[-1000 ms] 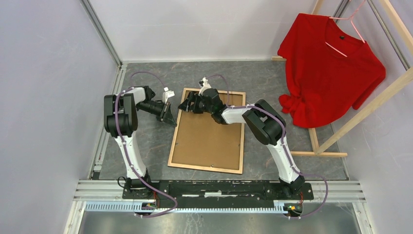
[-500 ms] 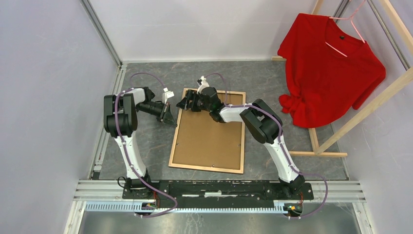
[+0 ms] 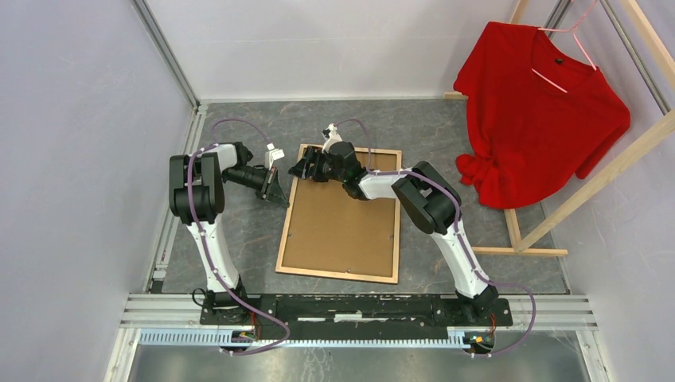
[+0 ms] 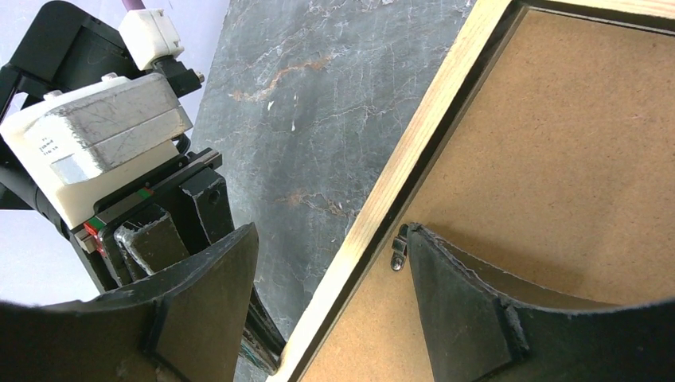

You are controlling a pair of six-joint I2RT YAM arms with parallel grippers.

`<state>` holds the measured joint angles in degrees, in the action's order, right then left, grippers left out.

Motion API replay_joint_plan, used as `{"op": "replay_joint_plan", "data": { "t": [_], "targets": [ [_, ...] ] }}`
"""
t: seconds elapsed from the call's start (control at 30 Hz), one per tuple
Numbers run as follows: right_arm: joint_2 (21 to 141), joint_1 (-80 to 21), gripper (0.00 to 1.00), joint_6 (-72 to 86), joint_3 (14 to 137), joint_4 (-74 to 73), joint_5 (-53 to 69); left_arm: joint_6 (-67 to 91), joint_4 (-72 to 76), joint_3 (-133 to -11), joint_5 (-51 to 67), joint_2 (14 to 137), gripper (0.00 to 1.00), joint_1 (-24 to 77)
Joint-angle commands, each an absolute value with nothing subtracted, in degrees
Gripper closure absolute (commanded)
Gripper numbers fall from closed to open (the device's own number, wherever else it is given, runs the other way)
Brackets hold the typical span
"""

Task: Put the photo into the frame
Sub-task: Install the photo frame at the center of the board.

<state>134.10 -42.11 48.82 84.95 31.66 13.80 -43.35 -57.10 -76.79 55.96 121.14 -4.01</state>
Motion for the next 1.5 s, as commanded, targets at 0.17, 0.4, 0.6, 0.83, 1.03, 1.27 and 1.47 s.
{"op": "replay_joint_plan", "data": {
  "t": [0.17, 0.4, 0.6, 0.83, 1.03, 1.27, 1.47],
  "targets": [
    [137.26, -41.79, 0.24, 47.63, 88.17, 30.47, 18.43, -43.87, -55.21, -75.52, 51.86, 120.87, 0.85, -3.38],
    [138.07, -41.42, 0.25, 48.07, 88.70, 31.19, 21.78, -43.86, -55.27, -75.50, 51.50, 120.97, 0.86, -3.35],
    [137.60, -41.36, 0.25, 47.92, 89.03, 31.03, 23.18, -43.83, -55.28, -75.65, 51.32, 121.03, 0.86, -3.39],
    [136.98, -39.85, 0.25, 47.21, 90.96, 29.98, 23.82, -43.59, -55.24, -75.51, 51.27, 120.35, 0.87, -3.32],
    [133.19, -36.57, 0.20, 44.08, 90.53, 28.24, 20.51, -43.59, -55.25, -75.51, 51.00, 120.22, 0.87, -3.41],
    [127.41, -32.69, 0.16, 38.43, 88.62, 23.78, 16.05, -43.86, -55.26, -75.18, 50.62, 120.06, 0.87, -3.38],
    [124.57, -30.29, 0.18, 35.32, 85.34, 16.94, 8.54, -43.94, -55.25, -75.08, 50.27, 119.98, 0.87, -3.38]
  ]
}}
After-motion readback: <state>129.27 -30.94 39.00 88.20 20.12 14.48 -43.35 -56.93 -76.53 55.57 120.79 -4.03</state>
